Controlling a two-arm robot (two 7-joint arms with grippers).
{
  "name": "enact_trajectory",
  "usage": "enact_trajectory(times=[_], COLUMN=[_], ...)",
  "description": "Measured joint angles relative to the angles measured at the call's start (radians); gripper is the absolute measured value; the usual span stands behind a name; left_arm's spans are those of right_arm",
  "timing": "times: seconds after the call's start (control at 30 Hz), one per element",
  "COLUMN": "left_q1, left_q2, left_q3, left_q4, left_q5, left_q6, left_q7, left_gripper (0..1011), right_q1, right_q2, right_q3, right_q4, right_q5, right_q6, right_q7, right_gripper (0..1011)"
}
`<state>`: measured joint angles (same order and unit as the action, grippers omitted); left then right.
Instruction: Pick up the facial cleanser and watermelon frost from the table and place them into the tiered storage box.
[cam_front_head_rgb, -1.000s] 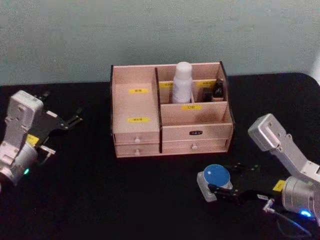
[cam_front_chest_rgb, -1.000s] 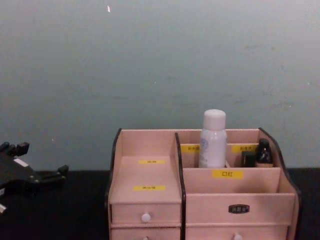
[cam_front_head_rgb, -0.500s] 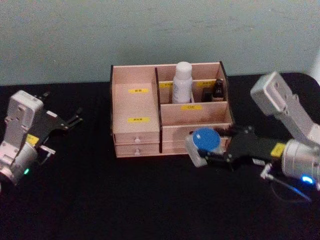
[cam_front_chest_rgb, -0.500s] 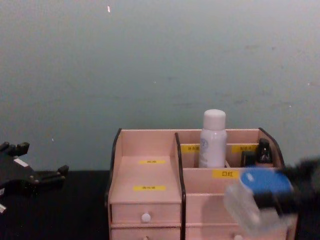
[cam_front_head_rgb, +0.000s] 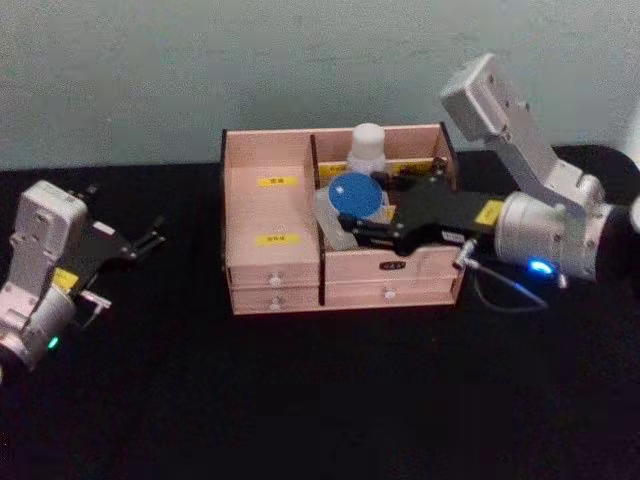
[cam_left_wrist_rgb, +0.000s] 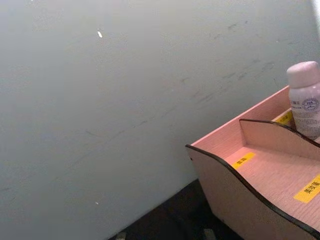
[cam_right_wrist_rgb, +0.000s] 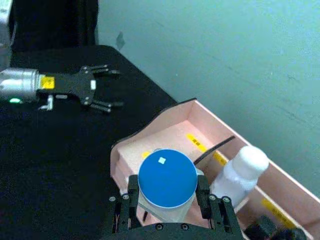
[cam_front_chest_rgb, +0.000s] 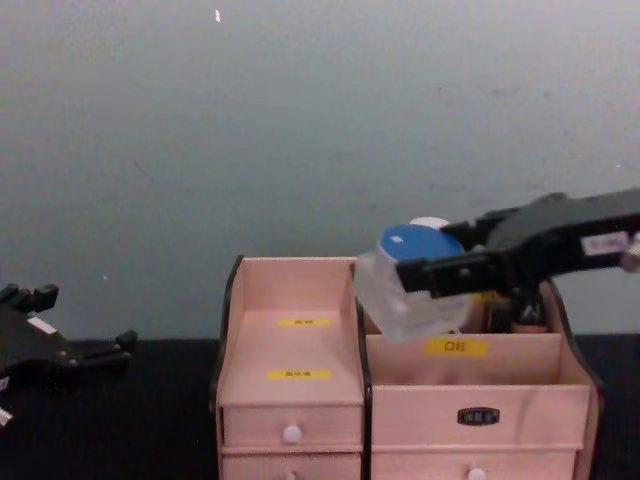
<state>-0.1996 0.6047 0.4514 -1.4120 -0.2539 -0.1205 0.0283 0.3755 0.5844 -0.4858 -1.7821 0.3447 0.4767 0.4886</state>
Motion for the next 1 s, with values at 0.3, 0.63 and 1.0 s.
enact_trajectory(times=[0.3, 0.63, 1.0], left_q1=[0.0, 0.0, 0.0], left_q2=[0.0, 0.0, 0.0], left_q3=[0.0, 0.0, 0.0], left_q4=[0.0, 0.0, 0.0], left_q5=[0.0, 0.0, 0.0], left_q6=[0.0, 0.0, 0.0], left_q7=[0.0, 0.0, 0.0], left_gripper=[1001, 1001, 1001], right_q1=[0.126, 0.251, 0.329], right_q2=[-0.087, -0.165, -0.227], right_q3=[-0.053, -0.11, -0.165], right_q4=[0.159, 0.315, 0.44], right_q5=[-0.001, -0.005, -0.016], right_q6=[-0.03, -0.052, -0.053], right_q7=[0.026, 0.063, 0.081], right_gripper=[701, 701, 701])
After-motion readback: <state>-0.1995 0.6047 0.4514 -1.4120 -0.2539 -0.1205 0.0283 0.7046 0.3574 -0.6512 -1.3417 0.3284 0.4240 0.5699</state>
